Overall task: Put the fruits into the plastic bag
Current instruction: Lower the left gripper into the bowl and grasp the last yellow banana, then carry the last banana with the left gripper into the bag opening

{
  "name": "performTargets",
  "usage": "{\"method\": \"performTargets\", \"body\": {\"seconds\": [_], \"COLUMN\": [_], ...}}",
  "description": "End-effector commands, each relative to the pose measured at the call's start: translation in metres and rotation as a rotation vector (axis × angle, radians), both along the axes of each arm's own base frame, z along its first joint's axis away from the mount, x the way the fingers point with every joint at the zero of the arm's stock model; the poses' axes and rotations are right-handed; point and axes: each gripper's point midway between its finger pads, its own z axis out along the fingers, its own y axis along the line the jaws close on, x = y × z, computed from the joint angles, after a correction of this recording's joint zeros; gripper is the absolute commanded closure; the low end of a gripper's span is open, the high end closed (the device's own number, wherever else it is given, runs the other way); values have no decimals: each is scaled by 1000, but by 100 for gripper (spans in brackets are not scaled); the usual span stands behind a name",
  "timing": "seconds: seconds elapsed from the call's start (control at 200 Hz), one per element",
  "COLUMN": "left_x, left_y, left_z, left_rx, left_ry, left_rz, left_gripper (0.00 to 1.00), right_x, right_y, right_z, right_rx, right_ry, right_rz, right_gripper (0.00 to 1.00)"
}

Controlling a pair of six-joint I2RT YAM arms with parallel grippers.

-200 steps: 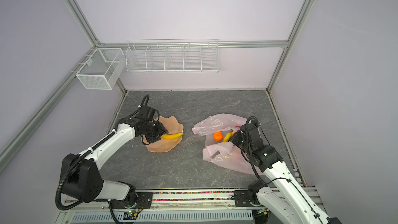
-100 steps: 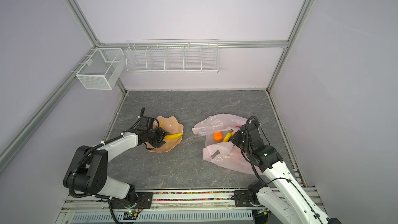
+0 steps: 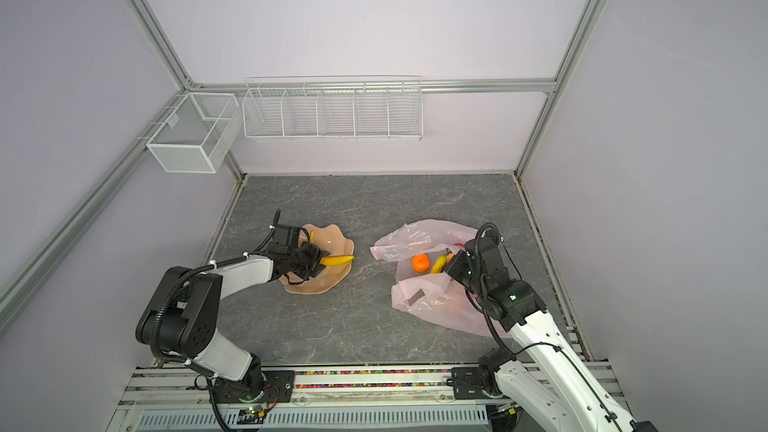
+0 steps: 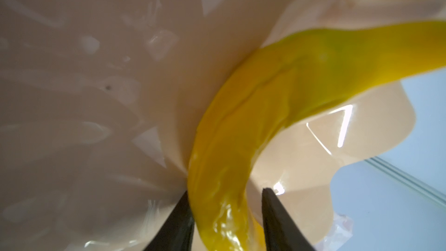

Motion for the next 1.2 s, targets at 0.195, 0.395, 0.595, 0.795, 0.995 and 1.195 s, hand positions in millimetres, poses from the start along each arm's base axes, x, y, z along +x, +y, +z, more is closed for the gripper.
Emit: {"method": "performTargets", "body": {"seconds": [0.195, 0.395, 0.595, 0.795, 0.995, 1.195], "left_x": [-3, 2, -14, -36, -59, -74], "left_y": [1, -24, -83, -147, -197, -235], "left_z": [22, 88, 128, 137, 122, 103], "left_rx": [-1, 17, -118, -306, -314, -311], "left_ry": [-46, -199, -284, -294, -262, -231], "left_rz": [-22, -166, -340, -399, -463, -464], "left_gripper": [83, 88, 92, 92, 94, 96], "right_x": [0, 1, -2, -5, -6, -9], "right_y": [-2, -2, -2, -3, -3, -4], "right_z": [6, 7, 7, 10, 12, 13], "right_rx": [0, -1, 2, 12, 21, 28], "right_ry": [-2, -9, -6, -11, -15, -18], "right_rz": [1, 3, 6, 4, 4, 3], "right_gripper": [88, 88, 88, 88, 88, 88]}}
